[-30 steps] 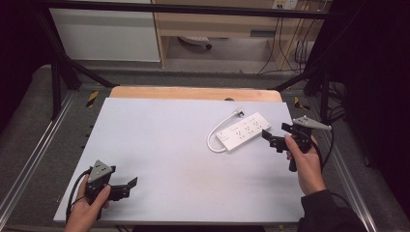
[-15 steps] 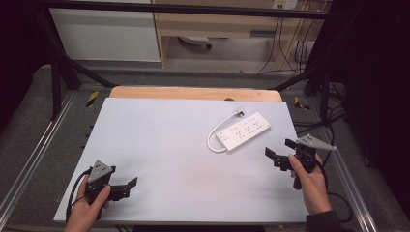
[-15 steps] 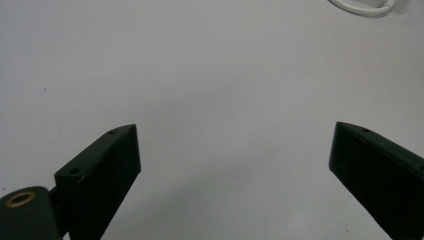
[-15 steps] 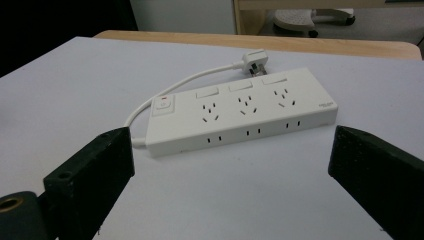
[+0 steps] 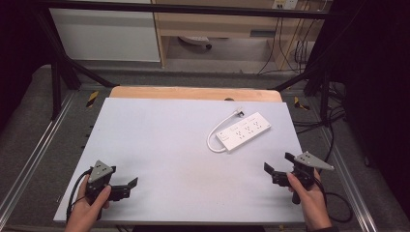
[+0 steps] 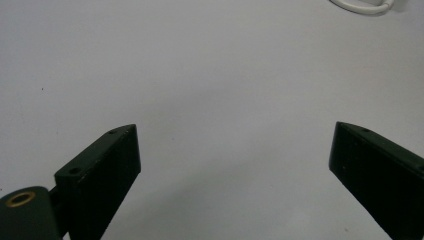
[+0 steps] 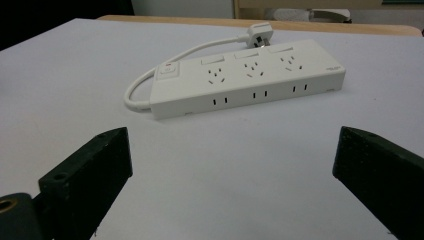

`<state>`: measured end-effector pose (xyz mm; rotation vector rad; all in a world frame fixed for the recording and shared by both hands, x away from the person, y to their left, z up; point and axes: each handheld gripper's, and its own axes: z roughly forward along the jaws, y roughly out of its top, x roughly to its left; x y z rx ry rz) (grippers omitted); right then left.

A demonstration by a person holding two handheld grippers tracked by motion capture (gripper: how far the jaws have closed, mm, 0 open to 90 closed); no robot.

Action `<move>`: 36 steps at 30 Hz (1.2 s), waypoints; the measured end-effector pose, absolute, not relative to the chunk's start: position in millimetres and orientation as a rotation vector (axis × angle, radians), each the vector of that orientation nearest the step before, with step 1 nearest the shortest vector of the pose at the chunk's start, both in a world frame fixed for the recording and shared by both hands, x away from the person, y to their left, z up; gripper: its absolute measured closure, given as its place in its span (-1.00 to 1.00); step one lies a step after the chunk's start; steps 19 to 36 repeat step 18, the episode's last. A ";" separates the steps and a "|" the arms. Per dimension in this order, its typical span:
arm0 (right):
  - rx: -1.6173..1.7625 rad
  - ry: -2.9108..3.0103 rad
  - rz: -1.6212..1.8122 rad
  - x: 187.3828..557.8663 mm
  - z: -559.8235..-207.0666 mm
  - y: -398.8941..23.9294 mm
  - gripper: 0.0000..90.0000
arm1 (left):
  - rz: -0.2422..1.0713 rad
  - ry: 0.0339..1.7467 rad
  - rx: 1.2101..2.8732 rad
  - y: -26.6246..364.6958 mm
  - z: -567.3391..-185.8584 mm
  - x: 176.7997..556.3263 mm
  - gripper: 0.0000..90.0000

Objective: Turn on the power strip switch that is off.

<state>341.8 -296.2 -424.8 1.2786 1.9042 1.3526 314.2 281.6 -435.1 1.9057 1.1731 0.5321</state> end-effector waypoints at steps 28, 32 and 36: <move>1.309 2.070 1.188 359.3 -456.1 -269.4 -0.92 | 0.534 1.169 1.910 281.4 -434.9 314.3 -0.86; 1.309 2.070 1.188 359.3 -456.1 -269.4 -0.92 | 0.534 1.169 1.910 281.4 -434.9 314.3 -0.86; 1.309 2.070 1.188 359.3 -456.1 -269.4 -0.92 | 0.534 1.169 1.910 281.4 -434.9 314.3 -0.86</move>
